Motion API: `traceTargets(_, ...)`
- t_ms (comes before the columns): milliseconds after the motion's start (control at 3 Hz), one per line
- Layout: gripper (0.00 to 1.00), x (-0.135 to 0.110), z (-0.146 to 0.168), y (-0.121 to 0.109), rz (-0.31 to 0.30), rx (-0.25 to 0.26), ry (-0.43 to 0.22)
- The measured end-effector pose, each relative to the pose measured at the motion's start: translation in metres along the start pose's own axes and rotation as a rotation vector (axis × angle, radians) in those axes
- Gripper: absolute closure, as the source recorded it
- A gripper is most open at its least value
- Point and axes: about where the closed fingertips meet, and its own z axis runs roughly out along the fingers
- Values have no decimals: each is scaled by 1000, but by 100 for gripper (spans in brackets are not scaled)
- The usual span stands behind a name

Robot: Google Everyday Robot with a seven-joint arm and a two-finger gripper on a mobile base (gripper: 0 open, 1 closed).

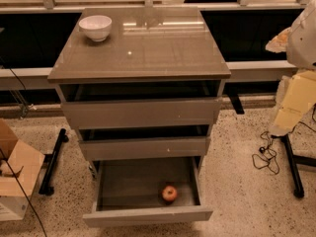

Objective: Pick apple from bottom drawer and place on counter

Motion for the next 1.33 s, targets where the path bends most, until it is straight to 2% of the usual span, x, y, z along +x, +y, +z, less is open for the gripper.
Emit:
traceTargets(333,0,0,0,0,0,0,0)
traceTargets(667,0,-10,8,5,-7,-6,-40)
traceTargets(1000,0,-15,28,11,6,-21,-96)
traceTargets(1333,0,-13,70,13,31,-48,-185)
